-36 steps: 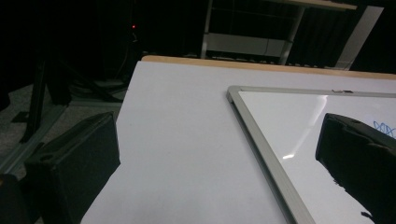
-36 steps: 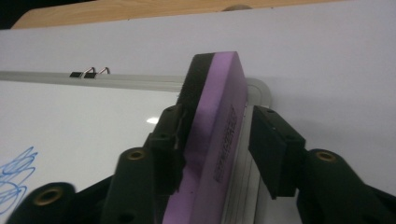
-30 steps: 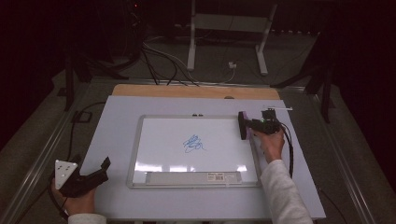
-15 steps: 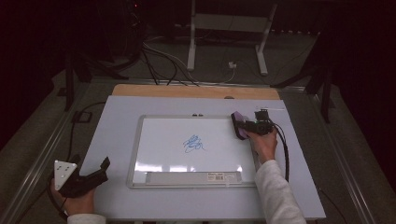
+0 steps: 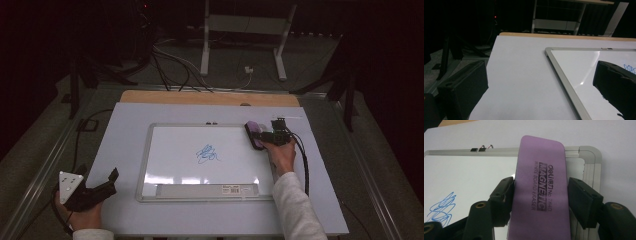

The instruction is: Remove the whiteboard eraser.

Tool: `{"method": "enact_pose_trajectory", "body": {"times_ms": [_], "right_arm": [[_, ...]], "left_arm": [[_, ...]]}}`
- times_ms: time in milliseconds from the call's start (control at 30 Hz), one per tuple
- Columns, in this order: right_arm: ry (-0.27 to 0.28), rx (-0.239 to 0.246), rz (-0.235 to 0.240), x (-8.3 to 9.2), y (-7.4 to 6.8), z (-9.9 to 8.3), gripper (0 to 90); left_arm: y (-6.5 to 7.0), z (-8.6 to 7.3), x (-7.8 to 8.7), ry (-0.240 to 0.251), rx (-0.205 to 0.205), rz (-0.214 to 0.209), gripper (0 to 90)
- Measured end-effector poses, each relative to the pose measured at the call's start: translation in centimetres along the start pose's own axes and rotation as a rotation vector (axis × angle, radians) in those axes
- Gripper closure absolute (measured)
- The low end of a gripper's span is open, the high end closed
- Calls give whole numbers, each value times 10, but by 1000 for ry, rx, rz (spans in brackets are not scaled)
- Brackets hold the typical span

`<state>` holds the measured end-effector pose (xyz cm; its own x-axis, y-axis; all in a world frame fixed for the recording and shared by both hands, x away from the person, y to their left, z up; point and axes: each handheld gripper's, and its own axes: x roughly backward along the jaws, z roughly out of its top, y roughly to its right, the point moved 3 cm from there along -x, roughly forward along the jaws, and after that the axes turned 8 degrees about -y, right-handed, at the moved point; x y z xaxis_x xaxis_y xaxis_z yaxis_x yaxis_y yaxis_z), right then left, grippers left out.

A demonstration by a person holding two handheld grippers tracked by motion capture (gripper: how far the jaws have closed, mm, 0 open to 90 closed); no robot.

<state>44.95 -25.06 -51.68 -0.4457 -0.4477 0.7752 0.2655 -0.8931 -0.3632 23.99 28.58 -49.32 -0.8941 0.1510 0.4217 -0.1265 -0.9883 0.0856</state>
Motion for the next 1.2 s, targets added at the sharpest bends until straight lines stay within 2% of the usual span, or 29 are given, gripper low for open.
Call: {"method": "enact_pose_trajectory", "body": {"times_ms": [300,500,833,1200], "right_arm": [[-11,-1,4,-4,-1,0,400],[0,-2,10,-4,-1,0,406],[40,28,7,1,-9,2,408],[48,71,19,8,-17,6,408]], "left_arm": [[0,0,0,1,-4,0,9],[-1,-1,-2,-5,-4,0,9],[1,0,-4,-8,-17,-7,9],[0,-1,-3,-17,-19,0,9]]}}
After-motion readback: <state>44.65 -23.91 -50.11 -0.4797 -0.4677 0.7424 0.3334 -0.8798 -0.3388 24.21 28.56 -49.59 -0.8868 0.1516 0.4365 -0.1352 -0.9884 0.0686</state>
